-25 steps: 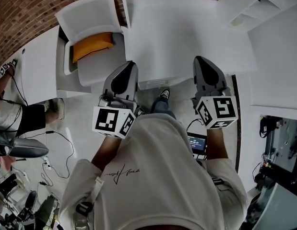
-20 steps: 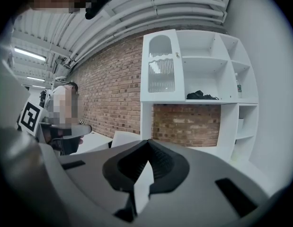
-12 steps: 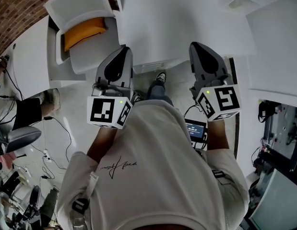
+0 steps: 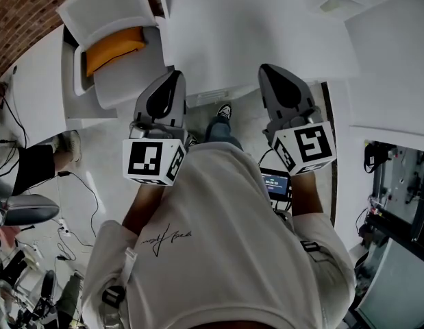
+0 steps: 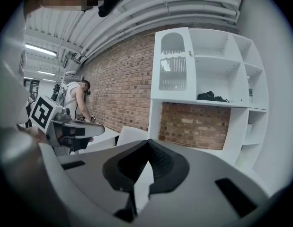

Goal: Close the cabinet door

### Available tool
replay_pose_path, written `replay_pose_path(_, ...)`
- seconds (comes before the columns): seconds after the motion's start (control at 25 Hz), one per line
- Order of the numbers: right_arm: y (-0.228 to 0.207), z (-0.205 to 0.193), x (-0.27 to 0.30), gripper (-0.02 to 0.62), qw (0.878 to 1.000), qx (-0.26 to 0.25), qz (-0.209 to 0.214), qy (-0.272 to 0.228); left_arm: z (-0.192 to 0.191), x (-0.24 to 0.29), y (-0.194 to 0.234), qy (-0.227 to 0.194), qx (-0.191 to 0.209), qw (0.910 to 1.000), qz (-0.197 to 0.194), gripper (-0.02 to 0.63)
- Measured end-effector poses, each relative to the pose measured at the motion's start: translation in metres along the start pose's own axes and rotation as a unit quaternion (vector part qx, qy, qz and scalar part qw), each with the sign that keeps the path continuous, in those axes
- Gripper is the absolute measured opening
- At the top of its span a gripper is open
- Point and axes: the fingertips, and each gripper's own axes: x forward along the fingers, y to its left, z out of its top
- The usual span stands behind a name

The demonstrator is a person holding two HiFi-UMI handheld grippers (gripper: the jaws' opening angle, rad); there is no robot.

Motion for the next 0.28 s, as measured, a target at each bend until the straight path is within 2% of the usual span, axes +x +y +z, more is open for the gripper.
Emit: replay_pose_path(0.28, -0.0004, -0.0012, -0.0004, 0.023, 1.0, 0.002, -0.008, 0.014, -0.0068, 0.0017, 0.0033, 0.021, 0.001, 0.9998, 0.001, 0.017)
